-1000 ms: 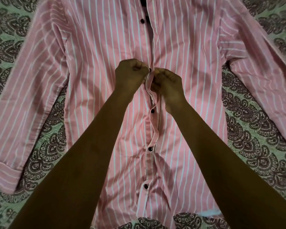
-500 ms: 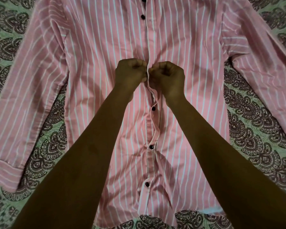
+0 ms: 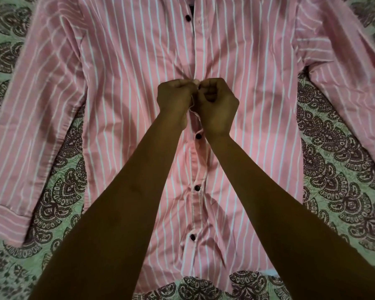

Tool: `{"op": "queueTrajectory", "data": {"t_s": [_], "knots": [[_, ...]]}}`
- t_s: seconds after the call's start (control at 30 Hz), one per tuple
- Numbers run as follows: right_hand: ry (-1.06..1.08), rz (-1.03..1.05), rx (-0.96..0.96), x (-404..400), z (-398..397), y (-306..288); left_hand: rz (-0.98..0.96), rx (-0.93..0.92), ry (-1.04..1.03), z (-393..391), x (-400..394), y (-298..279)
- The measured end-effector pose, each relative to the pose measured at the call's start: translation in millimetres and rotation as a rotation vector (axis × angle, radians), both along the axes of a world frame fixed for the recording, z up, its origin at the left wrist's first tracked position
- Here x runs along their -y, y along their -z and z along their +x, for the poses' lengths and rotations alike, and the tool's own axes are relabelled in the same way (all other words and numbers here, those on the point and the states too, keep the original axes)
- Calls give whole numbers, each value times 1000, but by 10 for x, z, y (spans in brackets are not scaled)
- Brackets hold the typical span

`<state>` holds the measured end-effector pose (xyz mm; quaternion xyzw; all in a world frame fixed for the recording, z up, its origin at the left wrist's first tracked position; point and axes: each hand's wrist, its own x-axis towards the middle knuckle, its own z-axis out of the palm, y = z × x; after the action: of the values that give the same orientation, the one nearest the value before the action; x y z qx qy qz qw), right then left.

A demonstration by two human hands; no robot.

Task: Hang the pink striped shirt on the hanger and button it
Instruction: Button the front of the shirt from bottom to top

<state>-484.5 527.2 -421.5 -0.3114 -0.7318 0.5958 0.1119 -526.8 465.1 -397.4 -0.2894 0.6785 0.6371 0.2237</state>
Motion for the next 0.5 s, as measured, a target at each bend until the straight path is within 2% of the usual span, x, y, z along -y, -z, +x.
{"op": "queueTrajectory", "data": {"t_s": [0.17, 0.33, 0.4, 0.5], "knots": [[-24, -4, -7, 11, 9, 40, 22, 72, -8, -65, -20, 10], [21, -112, 81, -33, -53, 79, -21, 35, 46, -51, -24, 48], [-15, -274, 140, -119, -105, 48, -52, -49, 72, -28, 6, 97], [-99, -443, 134, -248, -139, -22, -268, -290, 238, -2, 51, 158]]}}
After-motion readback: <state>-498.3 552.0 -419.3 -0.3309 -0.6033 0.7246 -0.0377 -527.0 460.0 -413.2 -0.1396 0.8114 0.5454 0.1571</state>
